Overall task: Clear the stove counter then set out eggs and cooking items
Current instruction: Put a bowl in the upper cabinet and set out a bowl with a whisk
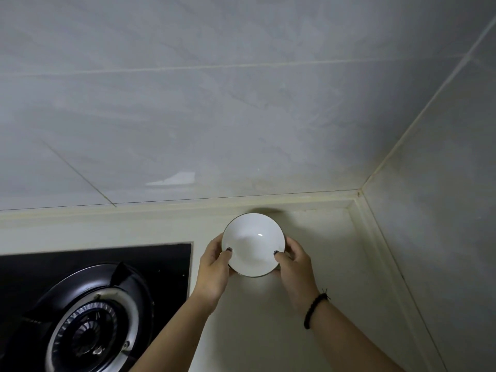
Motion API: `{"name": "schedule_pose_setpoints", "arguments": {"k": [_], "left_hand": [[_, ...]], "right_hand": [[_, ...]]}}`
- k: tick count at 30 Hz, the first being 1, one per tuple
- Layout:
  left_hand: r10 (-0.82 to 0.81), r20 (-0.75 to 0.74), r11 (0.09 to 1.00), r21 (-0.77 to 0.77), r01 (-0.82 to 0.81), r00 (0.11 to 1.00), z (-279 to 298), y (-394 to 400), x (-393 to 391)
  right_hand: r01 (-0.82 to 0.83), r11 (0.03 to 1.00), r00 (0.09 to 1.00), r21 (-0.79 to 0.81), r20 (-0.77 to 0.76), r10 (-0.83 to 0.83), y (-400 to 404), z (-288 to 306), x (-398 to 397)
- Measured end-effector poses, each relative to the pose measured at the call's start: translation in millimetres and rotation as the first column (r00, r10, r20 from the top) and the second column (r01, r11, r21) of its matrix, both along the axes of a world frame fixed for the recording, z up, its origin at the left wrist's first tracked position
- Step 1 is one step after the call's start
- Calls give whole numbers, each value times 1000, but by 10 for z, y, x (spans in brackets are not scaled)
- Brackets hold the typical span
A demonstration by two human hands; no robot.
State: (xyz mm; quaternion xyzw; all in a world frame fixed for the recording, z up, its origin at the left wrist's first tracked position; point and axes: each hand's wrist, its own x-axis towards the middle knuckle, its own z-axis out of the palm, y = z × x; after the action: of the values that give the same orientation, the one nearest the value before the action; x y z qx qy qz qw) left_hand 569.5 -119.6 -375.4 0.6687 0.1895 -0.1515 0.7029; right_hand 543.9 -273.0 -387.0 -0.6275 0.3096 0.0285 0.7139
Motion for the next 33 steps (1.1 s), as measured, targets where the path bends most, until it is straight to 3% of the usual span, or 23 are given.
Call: {"name": "schedule_pose_setpoints", "arguments": {"k": [9, 17, 27, 33], "left_hand": [[9, 107, 989, 143, -25, 994, 427, 84, -107], [30, 268, 990, 122, -65, 963, 1017, 241, -524], [69, 511, 989, 76, -124, 857, 1872, 461, -1062], [52, 693, 987, 76, -144, 719, 2649, 575, -1241]], "right_hand": [[28, 981, 999, -191, 26, -24, -52, 447, -92], [-35, 944, 982, -329, 162, 93, 76, 1231, -532], [-29, 889, 892, -457, 390, 229, 240, 2267, -1083], [11, 836, 790, -549, 517, 329, 315, 2970, -1404]]}}
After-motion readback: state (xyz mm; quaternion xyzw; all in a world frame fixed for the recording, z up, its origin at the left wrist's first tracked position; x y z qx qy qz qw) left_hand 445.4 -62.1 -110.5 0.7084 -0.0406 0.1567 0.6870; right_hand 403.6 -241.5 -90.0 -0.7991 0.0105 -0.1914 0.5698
